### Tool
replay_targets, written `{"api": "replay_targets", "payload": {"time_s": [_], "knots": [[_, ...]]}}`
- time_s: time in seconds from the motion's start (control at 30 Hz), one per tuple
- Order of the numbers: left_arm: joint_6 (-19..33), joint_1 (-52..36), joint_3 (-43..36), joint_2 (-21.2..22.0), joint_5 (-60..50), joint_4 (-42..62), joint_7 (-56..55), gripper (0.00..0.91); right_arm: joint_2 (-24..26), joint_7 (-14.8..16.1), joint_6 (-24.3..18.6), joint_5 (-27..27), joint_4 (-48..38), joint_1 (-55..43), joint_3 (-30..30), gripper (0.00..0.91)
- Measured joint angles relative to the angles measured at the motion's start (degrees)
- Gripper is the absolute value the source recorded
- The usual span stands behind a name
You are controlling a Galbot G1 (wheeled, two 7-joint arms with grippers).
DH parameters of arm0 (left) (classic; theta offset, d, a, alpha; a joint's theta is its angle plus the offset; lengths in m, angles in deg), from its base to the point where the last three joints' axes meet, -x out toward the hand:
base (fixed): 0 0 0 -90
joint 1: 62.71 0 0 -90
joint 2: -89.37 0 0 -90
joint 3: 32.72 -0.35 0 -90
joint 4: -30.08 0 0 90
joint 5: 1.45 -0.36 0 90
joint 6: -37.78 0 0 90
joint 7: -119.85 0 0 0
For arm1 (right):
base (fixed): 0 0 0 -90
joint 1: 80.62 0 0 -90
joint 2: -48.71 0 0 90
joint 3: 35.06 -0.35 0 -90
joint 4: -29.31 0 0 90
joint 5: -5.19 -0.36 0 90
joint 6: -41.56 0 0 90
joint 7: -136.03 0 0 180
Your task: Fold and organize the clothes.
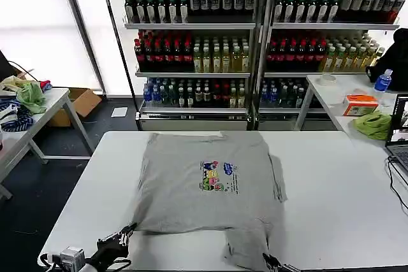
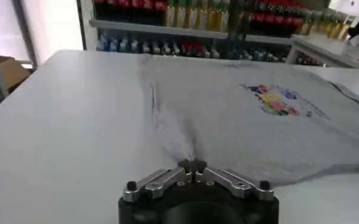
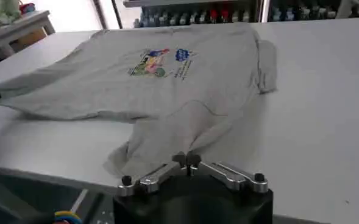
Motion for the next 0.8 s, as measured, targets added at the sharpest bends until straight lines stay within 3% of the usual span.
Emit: {"api": "replay_targets", "payload": {"time_s": [0.4, 0.8], "knots": [[-2.7, 4.4, 2.8, -2.5, 0.2, -3.6, -0.2, 0.01, 0.5, -1.1, -3.4, -2.1, 1.3, -0.2, 0.1, 0.0], [-3.5, 0.8, 4.0, -8.0, 5.9, -1.8, 0.6, 0.0, -0.4, -5.1, -7.4, -6.2, -2.2, -13.6, 1.8, 0.0]]}}
